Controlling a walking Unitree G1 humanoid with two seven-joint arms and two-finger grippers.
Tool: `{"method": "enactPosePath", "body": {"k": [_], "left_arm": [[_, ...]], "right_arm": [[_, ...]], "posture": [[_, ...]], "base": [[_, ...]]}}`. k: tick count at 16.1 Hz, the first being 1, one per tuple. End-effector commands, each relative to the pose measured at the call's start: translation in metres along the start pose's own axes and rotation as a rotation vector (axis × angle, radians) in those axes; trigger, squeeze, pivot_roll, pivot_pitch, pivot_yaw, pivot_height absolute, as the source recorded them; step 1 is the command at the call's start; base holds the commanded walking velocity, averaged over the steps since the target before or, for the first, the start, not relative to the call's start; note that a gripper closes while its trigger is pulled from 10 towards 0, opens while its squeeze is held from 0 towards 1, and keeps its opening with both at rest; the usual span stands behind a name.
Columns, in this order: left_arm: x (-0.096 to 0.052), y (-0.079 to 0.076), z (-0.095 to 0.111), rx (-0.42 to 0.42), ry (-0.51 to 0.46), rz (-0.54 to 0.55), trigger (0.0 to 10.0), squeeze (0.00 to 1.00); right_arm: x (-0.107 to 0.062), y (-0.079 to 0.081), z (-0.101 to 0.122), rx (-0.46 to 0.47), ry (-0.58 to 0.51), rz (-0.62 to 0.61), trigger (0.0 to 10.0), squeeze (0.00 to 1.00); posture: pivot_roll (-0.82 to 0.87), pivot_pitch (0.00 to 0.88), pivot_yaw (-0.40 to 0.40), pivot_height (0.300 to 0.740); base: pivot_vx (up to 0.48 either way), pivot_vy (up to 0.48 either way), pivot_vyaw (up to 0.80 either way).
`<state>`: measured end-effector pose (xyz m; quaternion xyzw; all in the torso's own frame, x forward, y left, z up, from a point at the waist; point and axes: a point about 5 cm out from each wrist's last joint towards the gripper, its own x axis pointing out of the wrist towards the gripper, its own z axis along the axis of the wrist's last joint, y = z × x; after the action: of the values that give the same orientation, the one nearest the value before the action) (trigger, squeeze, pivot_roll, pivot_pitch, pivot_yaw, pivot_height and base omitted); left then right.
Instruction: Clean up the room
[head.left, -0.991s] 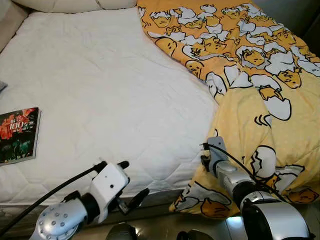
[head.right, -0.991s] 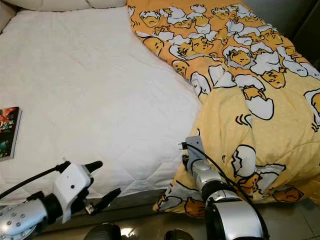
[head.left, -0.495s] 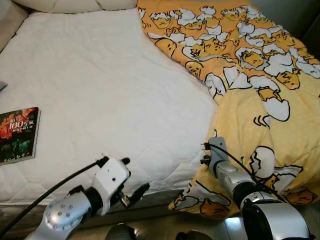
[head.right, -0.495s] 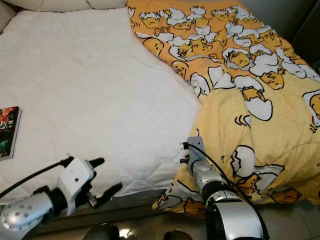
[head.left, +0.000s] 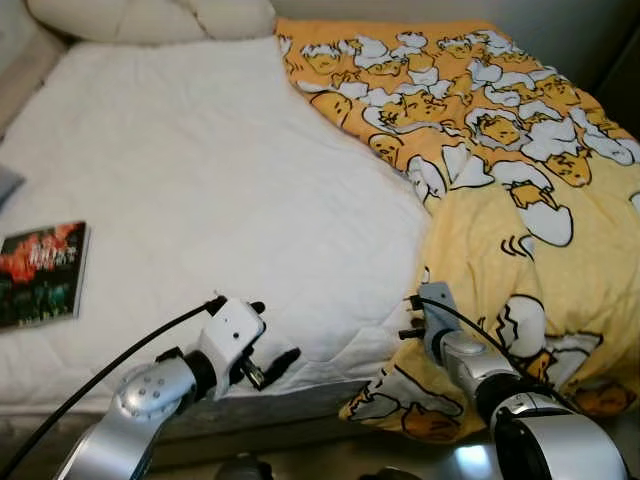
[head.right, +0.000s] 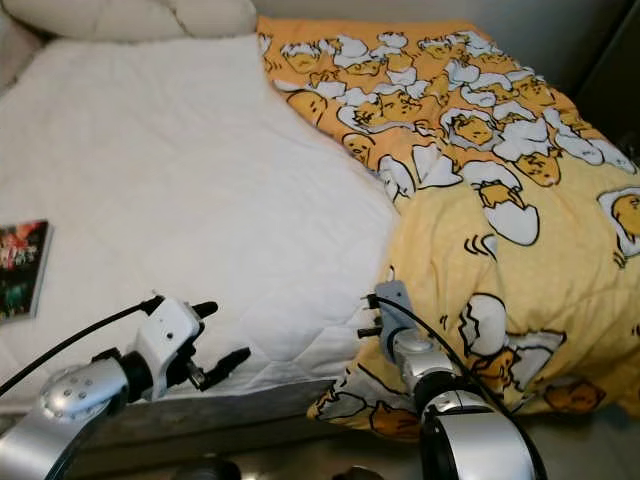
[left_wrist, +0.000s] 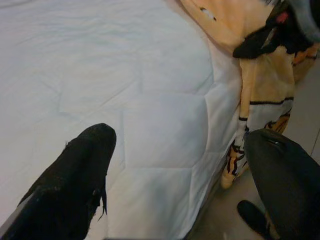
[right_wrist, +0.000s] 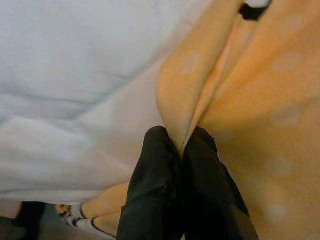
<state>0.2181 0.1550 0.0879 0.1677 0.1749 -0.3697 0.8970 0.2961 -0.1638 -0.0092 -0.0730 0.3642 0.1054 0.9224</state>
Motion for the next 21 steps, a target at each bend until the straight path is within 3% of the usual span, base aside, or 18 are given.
{"method": "enactPosePath", "body": {"k": [1, 2, 3, 4, 6, 9, 13, 14, 15, 16, 17, 19, 21], "left_arm": [[0.003, -0.001, 0.001, 0.017, -0.006, -0.015, 10.0, 0.24], [0.006, 0.003, -0.001, 0.02, -0.006, -0.016, 10.0, 0.24], [0.008, 0.004, -0.002, 0.021, -0.006, -0.017, 10.0, 0.23], [0.012, 0.007, -0.003, 0.028, -0.009, -0.017, 10.0, 0.24], [0.017, 0.012, 0.0, 0.038, -0.024, -0.006, 10.0, 0.23], [0.014, 0.015, -0.001, 0.038, -0.027, 0.003, 10.0, 0.23], [0.016, 0.014, -0.003, 0.032, -0.038, 0.009, 10.0, 0.24], [0.017, 0.014, -0.003, 0.03, -0.044, 0.009, 10.0, 0.23], [0.018, 0.015, -0.002, 0.029, -0.047, 0.01, 10.0, 0.23], [0.022, 0.017, -0.003, 0.032, -0.046, 0.01, 10.0, 0.24], [0.024, 0.017, -0.003, 0.035, -0.047, 0.009, 10.0, 0.23], [0.029, 0.015, 0.001, 0.033, -0.063, -0.001, 10.0, 0.23], [0.033, 0.015, 0.003, 0.046, -0.066, -0.017, 10.0, 0.23]], "right_arm": [[0.0, 0.003, 0.001, -0.031, -0.02, 0.062, 0.0, 0.0], [-0.004, 0.013, -0.003, -0.09, -0.033, 0.26, 0.0, 0.0], [-0.008, 0.017, -0.006, -0.133, -0.04, 0.378, 0.0, 0.0], [-0.027, 0.021, -0.014, -0.259, -0.062, 0.626, 0.0, 0.0], [-0.068, 0.021, -0.022, -0.413, -0.072, 0.888, 0.0, 0.0], [-0.103, 0.019, -0.031, -0.536, -0.022, 1.064, 0.0, 0.0], [-0.151, 0.022, -0.046, -0.542, 0.09, 1.278, 0.0, 0.0], [-0.151, 0.021, -0.05, -0.552, 0.105, 1.253, 0.0, 0.0], [-0.147, 0.019, -0.051, -0.567, 0.104, 1.194, 4.5, 0.0], [-0.129, 0.013, -0.053, -0.596, 0.086, 1.016, 10.0, 0.0], [-0.122, 0.01, -0.055, -0.578, 0.098, 0.944, 10.0, 1.0], [-0.12, 0.01, -0.06, -0.538, 0.121, 0.923, 10.0, 1.0], [-0.129, 0.015, -0.068, -0.51, 0.141, 0.952, 10.0, 1.0]], "posture": [[0.0, 0.0, 0.011, 0.74], [-0.02, 0.0, 0.026, 0.74], [-0.04, 0.0, 0.036, 0.74], [-0.05, 0.0, 0.041, 0.74], [-0.04, 0.0, 0.04, 0.74], [-0.04, 0.0, 0.038, 0.74], [-0.04, 0.0, 0.042, 0.74], [-0.06, 0.0, 0.045, 0.74], [-0.07, 0.0, 0.051, 0.74], [-0.08, 0.0, 0.055, 0.74], [-0.08, 0.0, 0.062, 0.74], [-0.1, 0.0, 0.072, 0.74], [-0.1, 0.0, 0.078, 0.74]], "base": [[0.0, 0.0, 0.0], [0.0, 0.0, 0.0], [0.0, 0.0, 0.0], [0.0, 0.0, 0.0], [0.0, 0.0, 0.0], [0.0, 0.0, 0.0], [0.0, 0.0, 0.0], [0.0, 0.0, 0.0], [0.0, 0.0, 0.0], [0.0, 0.0, 0.0], [0.0, 0.0, 0.0], [0.0, 0.0, 0.0], [0.0, 0.0, 0.0]]}}
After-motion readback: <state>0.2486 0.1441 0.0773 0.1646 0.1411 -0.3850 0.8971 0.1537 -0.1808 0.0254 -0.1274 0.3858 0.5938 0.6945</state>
